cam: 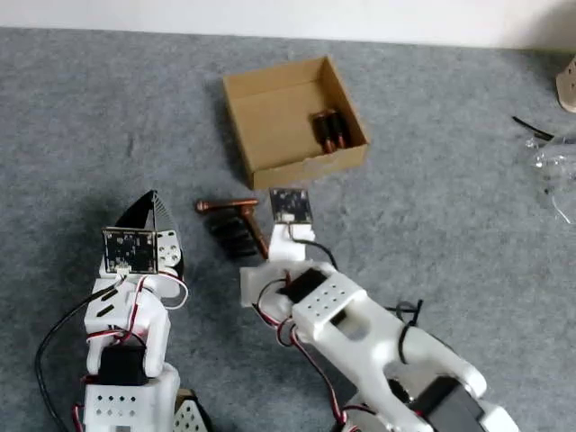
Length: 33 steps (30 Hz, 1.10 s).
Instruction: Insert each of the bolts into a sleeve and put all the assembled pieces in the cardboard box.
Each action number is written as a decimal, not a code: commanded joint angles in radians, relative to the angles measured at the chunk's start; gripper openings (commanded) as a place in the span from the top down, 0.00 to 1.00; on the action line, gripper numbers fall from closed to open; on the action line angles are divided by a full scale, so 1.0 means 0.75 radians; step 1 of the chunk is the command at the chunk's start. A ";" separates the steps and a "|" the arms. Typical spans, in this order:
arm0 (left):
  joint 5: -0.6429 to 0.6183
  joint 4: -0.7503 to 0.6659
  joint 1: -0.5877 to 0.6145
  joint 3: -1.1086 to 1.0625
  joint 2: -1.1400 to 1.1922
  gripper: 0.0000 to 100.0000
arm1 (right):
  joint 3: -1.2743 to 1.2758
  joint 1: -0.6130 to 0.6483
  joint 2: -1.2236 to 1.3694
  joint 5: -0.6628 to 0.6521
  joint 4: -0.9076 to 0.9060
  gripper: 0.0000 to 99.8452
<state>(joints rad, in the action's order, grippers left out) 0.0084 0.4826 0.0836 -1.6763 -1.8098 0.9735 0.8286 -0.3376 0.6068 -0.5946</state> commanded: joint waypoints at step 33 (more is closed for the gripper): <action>-0.004 -0.027 -0.017 -0.026 -0.013 0.99 | -0.195 -0.210 0.349 0.108 0.036 0.89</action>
<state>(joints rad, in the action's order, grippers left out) 0.0084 0.4826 0.0836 -1.6763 -1.8098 0.8999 0.7012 -0.1519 0.6790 -0.5608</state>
